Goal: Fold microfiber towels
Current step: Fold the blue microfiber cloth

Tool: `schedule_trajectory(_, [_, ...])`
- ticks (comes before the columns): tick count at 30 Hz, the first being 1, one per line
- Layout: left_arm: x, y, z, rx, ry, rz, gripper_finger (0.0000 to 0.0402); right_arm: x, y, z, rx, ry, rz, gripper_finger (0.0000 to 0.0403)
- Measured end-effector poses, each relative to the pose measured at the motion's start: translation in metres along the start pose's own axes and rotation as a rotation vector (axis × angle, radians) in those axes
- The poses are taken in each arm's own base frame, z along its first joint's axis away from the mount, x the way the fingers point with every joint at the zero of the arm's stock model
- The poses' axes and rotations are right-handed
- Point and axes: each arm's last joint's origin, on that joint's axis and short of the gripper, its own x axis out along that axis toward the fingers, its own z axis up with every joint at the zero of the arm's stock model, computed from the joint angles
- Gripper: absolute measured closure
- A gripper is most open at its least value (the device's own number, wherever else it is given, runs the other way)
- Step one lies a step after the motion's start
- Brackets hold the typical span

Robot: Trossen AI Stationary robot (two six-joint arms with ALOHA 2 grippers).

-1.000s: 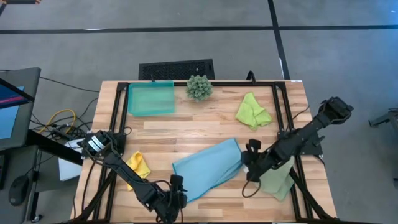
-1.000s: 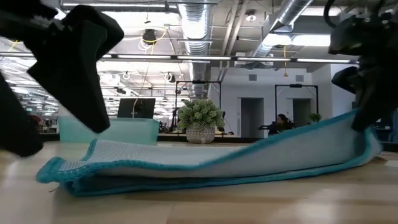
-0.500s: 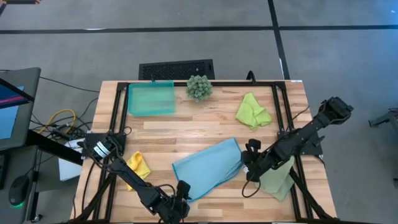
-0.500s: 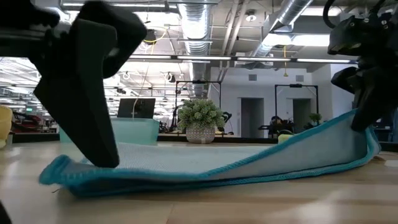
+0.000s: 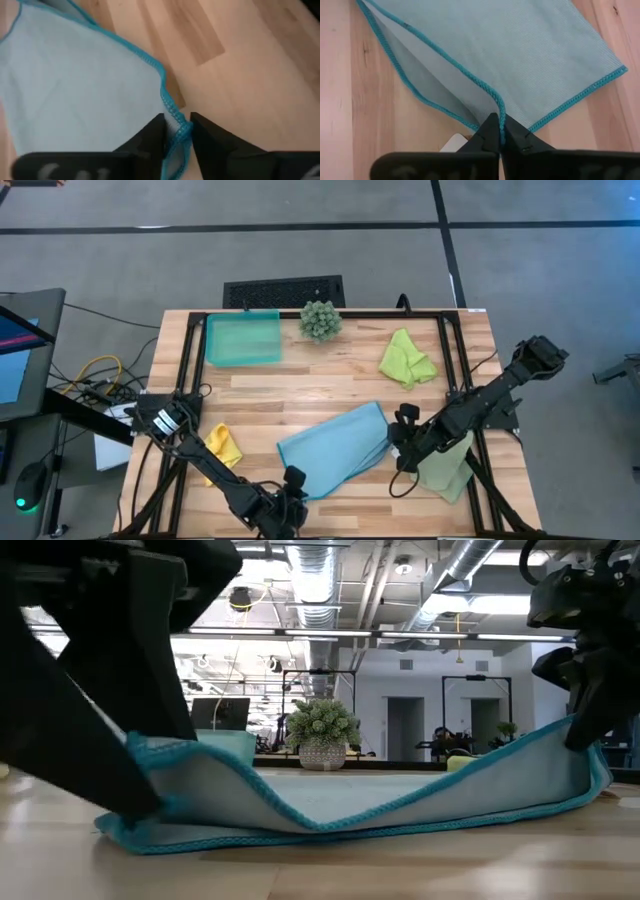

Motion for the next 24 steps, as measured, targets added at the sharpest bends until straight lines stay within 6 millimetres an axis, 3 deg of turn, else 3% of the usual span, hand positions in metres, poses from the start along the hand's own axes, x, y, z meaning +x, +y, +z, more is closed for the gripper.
schedule_trajectory(9, [-0.009, 0.0, 0.016, -0.144, -0.052, -0.018, 0.0385, 0.0, 0.0, 0.0, 0.0, 0.0, 0.0, 0.0376])
schedule_trajectory(19, [-0.003, 0.01, 0.017, -0.229, -0.025, -0.024, 0.0333, 0.0, 0.0, 0.0, -0.001, 0.0, 0.0, 0.0382])
schedule_trajectory(24, [-0.005, 0.014, 0.015, -0.299, -0.026, 0.089, 0.0387, -0.001, 0.001, -0.001, -0.021, -0.003, 0.004, 0.038])
